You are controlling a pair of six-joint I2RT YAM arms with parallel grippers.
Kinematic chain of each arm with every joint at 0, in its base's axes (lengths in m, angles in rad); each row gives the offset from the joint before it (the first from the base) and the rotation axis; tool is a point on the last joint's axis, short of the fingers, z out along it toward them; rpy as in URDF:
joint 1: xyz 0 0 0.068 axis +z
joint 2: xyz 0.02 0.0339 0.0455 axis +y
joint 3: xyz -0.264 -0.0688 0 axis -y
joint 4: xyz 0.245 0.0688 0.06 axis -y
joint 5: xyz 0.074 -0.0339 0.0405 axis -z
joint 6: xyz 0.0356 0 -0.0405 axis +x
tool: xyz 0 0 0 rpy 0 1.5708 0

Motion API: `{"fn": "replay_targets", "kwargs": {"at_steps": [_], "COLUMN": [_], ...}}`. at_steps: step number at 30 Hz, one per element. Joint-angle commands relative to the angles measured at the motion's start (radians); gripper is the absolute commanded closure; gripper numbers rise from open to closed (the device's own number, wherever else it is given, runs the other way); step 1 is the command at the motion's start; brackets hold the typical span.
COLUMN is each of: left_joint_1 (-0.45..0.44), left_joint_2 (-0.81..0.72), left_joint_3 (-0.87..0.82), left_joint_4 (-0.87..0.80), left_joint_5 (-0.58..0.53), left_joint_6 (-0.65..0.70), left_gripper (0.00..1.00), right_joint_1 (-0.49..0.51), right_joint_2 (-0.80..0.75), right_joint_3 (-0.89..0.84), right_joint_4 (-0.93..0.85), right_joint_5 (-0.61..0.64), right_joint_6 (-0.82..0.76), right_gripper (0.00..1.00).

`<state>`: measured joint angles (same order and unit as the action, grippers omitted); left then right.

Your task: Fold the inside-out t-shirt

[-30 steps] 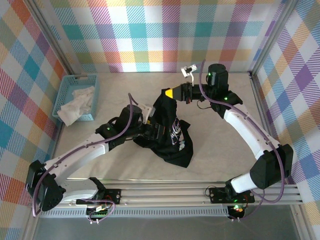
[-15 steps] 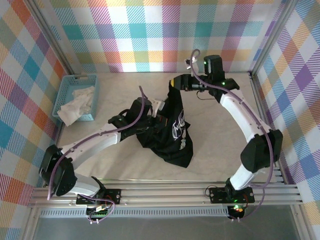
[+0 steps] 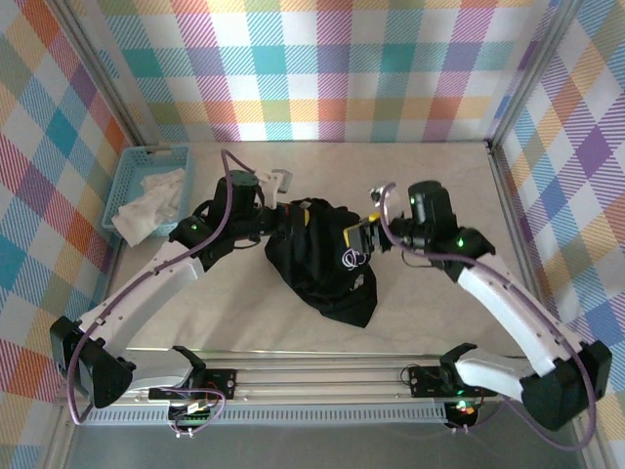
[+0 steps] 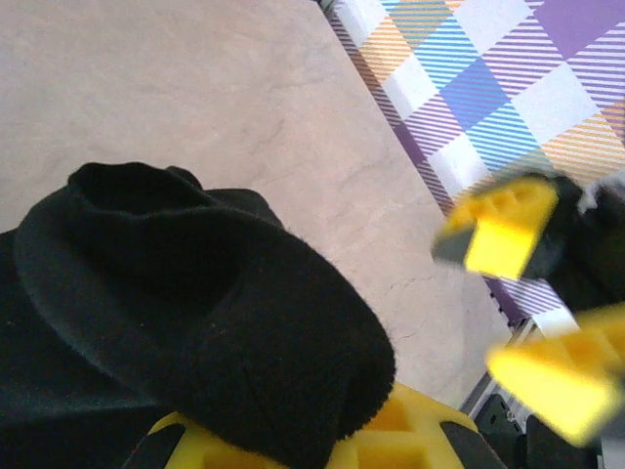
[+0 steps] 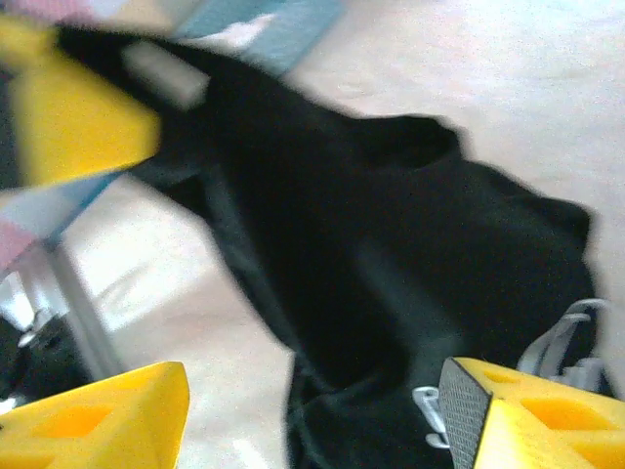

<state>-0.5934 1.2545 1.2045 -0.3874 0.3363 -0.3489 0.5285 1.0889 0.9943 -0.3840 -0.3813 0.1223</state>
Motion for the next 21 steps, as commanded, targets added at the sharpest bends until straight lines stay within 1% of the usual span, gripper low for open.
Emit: {"fn": "replay_targets", "kwargs": {"at_steps": [1, 5, 8, 10, 11, 13, 14, 16, 17, 18, 19, 21], "left_joint_1": [0.012, 0.014, 0.015, 0.015, 0.015, 0.019, 0.019, 0.028, 0.034, 0.042, 0.05, 0.067], "left_joint_2": [-0.023, -0.027, -0.036, -0.042, -0.045, -0.054, -0.056, -0.064, -0.068, -0.073, -0.078, -0.089], "left_joint_3": [0.048, 0.062, 0.065, 0.066, 0.068, 0.068, 0.068, 0.071, 0.072, 0.073, 0.075, 0.088], "left_joint_4": [-0.032, -0.048, -0.055, -0.062, -0.064, -0.071, -0.073, -0.078, -0.078, -0.076, -0.073, -0.071], "left_joint_5": [0.021, 0.015, 0.005, 0.0, -0.003, -0.016, -0.025, -0.044, -0.051, -0.052, -0.055, -0.06], "left_joint_6": [-0.008, -0.009, -0.007, -0.007, -0.005, -0.001, 0.002, -0.002, -0.008, -0.012, -0.016, -0.022], "left_gripper": [1.0, 1.0, 1.0, 1.0, 1.0, 1.0, 1.0, 1.0, 1.0, 1.0, 1.0, 1.0], "right_joint_1": [0.057, 0.119, 0.16, 0.175, 0.176, 0.176, 0.176, 0.174, 0.172, 0.169, 0.16, 0.137], "right_joint_2": [0.02, 0.126, 0.236, 0.31, 0.332, 0.376, 0.382, 0.358, 0.333, 0.3, 0.261, 0.173], "right_joint_3": [-0.15, -0.236, -0.221, -0.203, -0.195, -0.169, -0.154, -0.125, -0.11, -0.092, -0.075, -0.04], "right_joint_4": [0.181, 0.392, 0.494, 0.544, 0.564, 0.575, 0.561, 0.499, 0.45, 0.384, 0.312, 0.192], "right_joint_5": [-0.092, -0.117, -0.106, -0.071, -0.052, -0.012, 0.002, 0.027, 0.049, 0.078, 0.095, 0.089], "right_joint_6": [0.061, 0.151, 0.162, 0.168, 0.172, 0.151, 0.135, 0.076, 0.043, 0.001, -0.04, -0.107], "right_gripper": [0.34, 0.38, 0.38, 0.4, 0.44, 0.58, 0.66, 0.88, 0.96, 1.0, 1.0, 1.0]}}
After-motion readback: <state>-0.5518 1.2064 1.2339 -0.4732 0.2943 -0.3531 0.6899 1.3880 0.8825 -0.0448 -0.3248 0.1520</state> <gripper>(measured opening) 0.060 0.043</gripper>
